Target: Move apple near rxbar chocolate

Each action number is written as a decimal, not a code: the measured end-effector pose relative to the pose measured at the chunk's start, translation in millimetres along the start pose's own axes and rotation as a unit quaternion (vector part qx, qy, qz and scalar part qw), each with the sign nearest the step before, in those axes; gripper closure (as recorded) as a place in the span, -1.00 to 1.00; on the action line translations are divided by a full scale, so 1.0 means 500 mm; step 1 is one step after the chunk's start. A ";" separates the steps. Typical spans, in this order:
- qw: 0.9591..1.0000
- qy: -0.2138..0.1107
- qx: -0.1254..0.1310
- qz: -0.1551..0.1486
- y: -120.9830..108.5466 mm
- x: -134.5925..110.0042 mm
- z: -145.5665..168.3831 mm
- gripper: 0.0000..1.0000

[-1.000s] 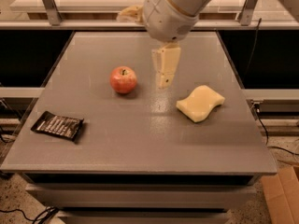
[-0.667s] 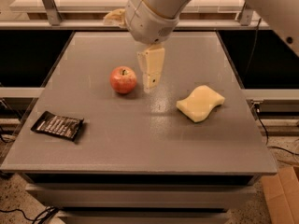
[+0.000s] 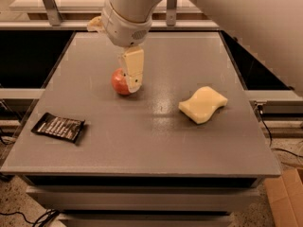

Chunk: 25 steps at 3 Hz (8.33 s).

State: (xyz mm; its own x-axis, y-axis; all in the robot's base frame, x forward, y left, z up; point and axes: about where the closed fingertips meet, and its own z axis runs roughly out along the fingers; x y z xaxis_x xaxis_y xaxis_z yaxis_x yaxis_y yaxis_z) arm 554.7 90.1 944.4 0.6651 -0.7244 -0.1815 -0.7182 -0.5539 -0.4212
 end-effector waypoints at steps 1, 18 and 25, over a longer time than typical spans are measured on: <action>1.000 0.016 -0.003 0.004 -0.027 0.012 0.035 -1.00; 0.952 -0.057 -0.084 -0.288 0.102 -0.181 0.134 1.00; 0.954 -0.045 -0.095 -0.279 0.093 -0.153 0.158 -1.00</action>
Offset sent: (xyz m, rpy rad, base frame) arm 0.0555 0.0181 -0.0367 -0.0464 -0.0225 -0.0727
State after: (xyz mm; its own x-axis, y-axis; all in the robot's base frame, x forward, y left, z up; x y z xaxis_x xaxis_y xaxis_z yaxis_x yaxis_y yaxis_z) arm 486.8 152.1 868.7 0.9637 -0.2611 -0.0554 -0.2653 -0.9141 -0.3067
